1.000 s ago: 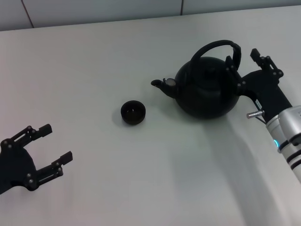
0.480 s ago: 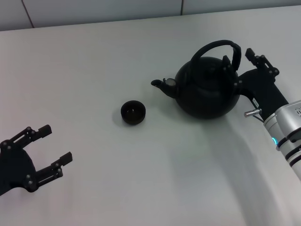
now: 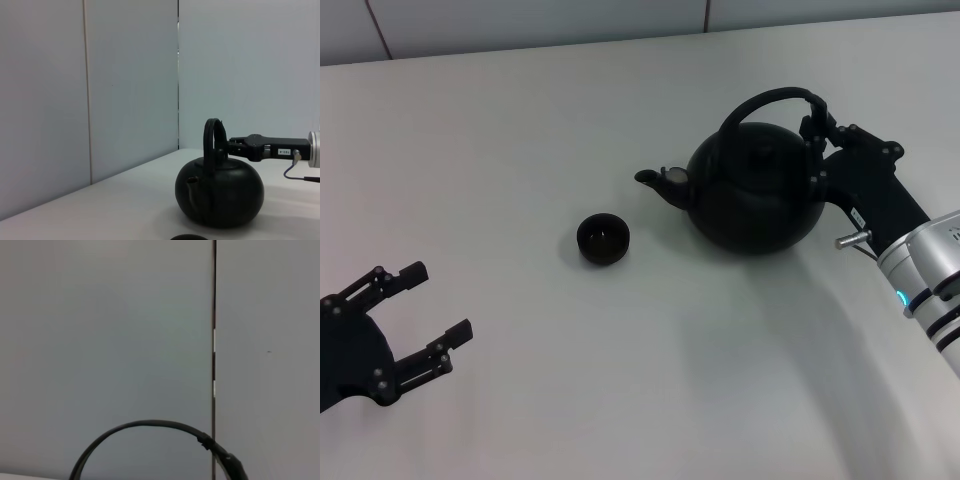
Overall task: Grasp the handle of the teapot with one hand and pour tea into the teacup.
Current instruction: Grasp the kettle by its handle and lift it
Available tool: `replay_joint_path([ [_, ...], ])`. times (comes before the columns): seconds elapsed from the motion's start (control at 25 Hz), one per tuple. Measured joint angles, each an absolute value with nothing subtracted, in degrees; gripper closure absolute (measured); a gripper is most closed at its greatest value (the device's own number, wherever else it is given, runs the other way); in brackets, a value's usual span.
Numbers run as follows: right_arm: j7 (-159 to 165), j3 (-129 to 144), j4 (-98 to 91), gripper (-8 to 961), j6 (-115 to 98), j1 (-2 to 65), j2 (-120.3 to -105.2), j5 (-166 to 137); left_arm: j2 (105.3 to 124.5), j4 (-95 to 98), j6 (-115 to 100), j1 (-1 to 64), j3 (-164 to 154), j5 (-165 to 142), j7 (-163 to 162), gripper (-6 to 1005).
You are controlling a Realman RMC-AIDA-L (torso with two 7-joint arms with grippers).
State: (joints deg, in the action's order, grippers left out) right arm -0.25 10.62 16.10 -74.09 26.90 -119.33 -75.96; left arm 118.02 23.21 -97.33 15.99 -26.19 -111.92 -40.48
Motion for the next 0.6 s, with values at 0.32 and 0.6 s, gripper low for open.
replay_joint_path([
  [0.32,-0.2,9.15,16.09,831,-75.73,26.58,-119.47,-75.91,118.02,23.21,-97.47,15.92,-26.19,-111.87,-40.52,193],
  [0.6,2.7,7.62,14.6,859,-79.51,27.05,-119.28,-76.05,118.1,23.21,-97.54,15.9,-26.19,-111.87,-40.52,193],
])
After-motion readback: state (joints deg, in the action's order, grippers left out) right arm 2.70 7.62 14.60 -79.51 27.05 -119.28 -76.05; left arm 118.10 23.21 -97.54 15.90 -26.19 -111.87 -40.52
